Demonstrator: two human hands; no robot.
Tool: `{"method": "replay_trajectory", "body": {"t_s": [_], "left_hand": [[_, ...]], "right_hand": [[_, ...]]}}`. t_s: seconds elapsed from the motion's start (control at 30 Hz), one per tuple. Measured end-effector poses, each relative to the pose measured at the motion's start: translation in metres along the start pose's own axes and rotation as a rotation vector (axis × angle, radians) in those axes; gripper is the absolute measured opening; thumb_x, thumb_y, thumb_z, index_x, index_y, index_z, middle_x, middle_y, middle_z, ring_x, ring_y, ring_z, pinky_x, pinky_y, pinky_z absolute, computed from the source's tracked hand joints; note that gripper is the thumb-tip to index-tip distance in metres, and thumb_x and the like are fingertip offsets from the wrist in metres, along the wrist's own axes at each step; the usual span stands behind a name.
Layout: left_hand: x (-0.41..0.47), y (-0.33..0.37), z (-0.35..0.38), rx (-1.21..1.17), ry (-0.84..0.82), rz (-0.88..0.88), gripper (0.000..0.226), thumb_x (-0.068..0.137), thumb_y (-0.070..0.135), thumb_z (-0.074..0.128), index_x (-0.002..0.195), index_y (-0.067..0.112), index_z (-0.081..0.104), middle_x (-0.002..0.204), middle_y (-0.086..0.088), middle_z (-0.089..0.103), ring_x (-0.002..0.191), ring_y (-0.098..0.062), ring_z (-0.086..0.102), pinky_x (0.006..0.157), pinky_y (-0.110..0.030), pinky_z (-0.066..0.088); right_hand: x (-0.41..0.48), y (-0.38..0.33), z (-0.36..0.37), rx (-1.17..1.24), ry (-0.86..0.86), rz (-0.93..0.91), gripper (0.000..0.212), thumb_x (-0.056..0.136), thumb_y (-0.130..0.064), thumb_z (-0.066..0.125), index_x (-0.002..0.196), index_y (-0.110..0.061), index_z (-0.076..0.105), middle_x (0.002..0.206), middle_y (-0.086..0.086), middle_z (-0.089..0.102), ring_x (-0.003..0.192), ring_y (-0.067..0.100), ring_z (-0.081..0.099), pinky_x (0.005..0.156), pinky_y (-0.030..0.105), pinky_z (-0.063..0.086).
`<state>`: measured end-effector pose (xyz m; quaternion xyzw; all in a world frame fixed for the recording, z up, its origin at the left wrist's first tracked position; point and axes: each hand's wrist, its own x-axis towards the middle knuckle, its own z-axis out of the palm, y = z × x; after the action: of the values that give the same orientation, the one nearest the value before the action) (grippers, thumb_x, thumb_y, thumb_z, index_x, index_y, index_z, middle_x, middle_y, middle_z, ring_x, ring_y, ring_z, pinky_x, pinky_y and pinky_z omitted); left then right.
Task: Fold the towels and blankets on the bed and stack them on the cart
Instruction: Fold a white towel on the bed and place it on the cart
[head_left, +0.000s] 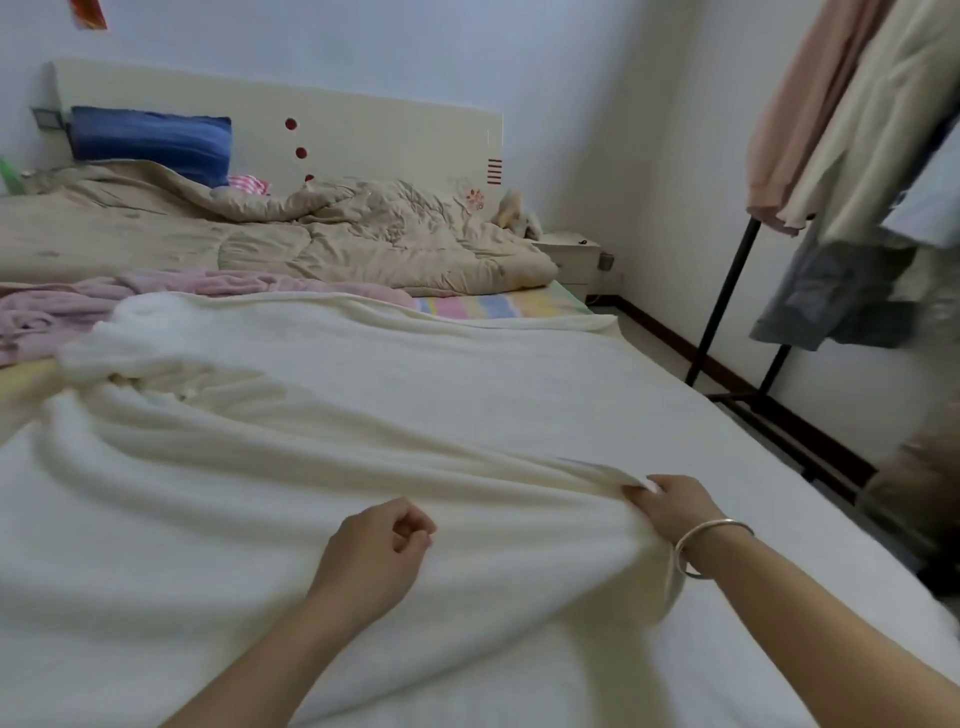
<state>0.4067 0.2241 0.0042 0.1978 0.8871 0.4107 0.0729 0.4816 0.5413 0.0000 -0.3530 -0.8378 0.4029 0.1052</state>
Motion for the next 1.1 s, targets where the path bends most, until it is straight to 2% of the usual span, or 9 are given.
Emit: {"method": "replay_trajectory", "body": {"t_s": [0.13,0.3,0.47,0.6,0.77,0.9,0.97,1.03,1.1], "left_hand": [[-0.02,0.051,0.059,-0.015,0.069,0.098,0.018,0.088,0.018,0.061,0.081,0.034,0.066,0.08,0.02,0.068,0.076,0.003,0.062,0.072,-0.019,0.049],[-0.055,0.057,0.093,0.067,0.141,0.27,0.015,0.086,0.019,0.062,0.084,0.034,0.061,0.082,0.021,0.063,0.085,0.003,0.059,0.071,-0.016,0.044],[-0.082,0.041,0.1,0.232,0.015,0.401,0.011,0.082,0.049,0.056,0.086,0.038,0.054,0.083,0.022,0.055,0.082,0.003,0.054,0.071,-0.018,0.044],[-0.088,0.023,0.096,0.413,-0.021,0.442,0.042,0.073,0.069,0.049,0.096,0.037,0.061,0.093,0.024,0.057,0.088,0.002,0.053,0.076,-0.02,0.043],[-0.083,0.02,0.095,0.616,-0.022,0.474,0.034,0.07,0.046,0.049,0.099,0.032,0.061,0.096,0.016,0.056,0.089,-0.013,0.06,0.066,-0.025,0.041],[-0.049,0.075,0.094,0.834,-0.425,0.238,0.026,0.083,0.05,0.051,0.101,0.031,0.053,0.104,0.009,0.055,0.098,-0.015,0.054,0.075,-0.03,0.043],[-0.017,0.112,0.1,0.547,-0.575,0.145,0.045,0.082,0.068,0.05,0.087,0.025,0.061,0.089,0.012,0.065,0.084,-0.013,0.062,0.074,-0.031,0.049],[0.02,0.143,0.122,0.319,-0.472,0.16,0.037,0.09,0.056,0.051,0.089,0.023,0.068,0.09,0.011,0.071,0.088,-0.014,0.066,0.078,-0.032,0.054],[0.063,0.169,0.157,0.428,-0.273,0.29,0.019,0.095,0.035,0.051,0.102,0.026,0.066,0.106,0.011,0.067,0.102,-0.015,0.061,0.088,-0.033,0.049]], "right_hand": [[0.017,0.066,-0.095,-0.088,0.076,0.11,0.031,0.09,-0.027,0.063,0.081,0.001,0.07,0.077,0.018,0.064,0.071,0.029,0.055,0.064,0.033,0.036],[0.005,0.111,-0.131,-0.087,0.119,0.189,0.027,0.088,-0.035,0.066,0.092,-0.008,0.068,0.096,0.014,0.064,0.088,0.03,0.054,0.078,0.034,0.039],[-0.027,0.119,-0.122,-0.014,0.113,0.234,0.056,0.089,-0.039,0.063,0.113,0.012,0.06,0.12,0.027,0.06,0.096,0.037,0.057,0.096,0.044,0.042],[-0.043,0.123,-0.115,0.138,0.134,0.387,0.047,0.09,-0.041,0.059,0.107,0.002,0.062,0.098,0.015,0.061,0.083,0.03,0.056,0.084,0.039,0.046],[-0.053,0.131,-0.11,0.2,0.201,0.406,0.037,0.095,-0.03,0.051,0.098,0.006,0.059,0.093,0.018,0.059,0.089,0.034,0.055,0.089,0.042,0.045],[-0.042,0.136,-0.111,0.18,0.171,0.304,0.042,0.099,-0.032,0.042,0.088,0.003,0.061,0.091,0.022,0.061,0.085,0.033,0.054,0.077,0.038,0.041],[-0.035,0.141,-0.111,0.118,0.152,0.224,0.045,0.1,-0.034,0.041,0.068,-0.004,0.053,0.073,0.014,0.055,0.072,0.03,0.05,0.066,0.037,0.038],[-0.03,0.149,-0.111,0.043,0.132,0.17,0.046,0.1,-0.036,0.041,0.062,-0.01,0.044,0.064,0.007,0.047,0.061,0.023,0.043,0.057,0.034,0.031],[-0.022,0.158,-0.112,0.003,0.108,0.125,0.044,0.098,-0.038,0.043,0.063,-0.011,0.039,0.062,0.004,0.043,0.058,0.02,0.039,0.055,0.034,0.028]]}}
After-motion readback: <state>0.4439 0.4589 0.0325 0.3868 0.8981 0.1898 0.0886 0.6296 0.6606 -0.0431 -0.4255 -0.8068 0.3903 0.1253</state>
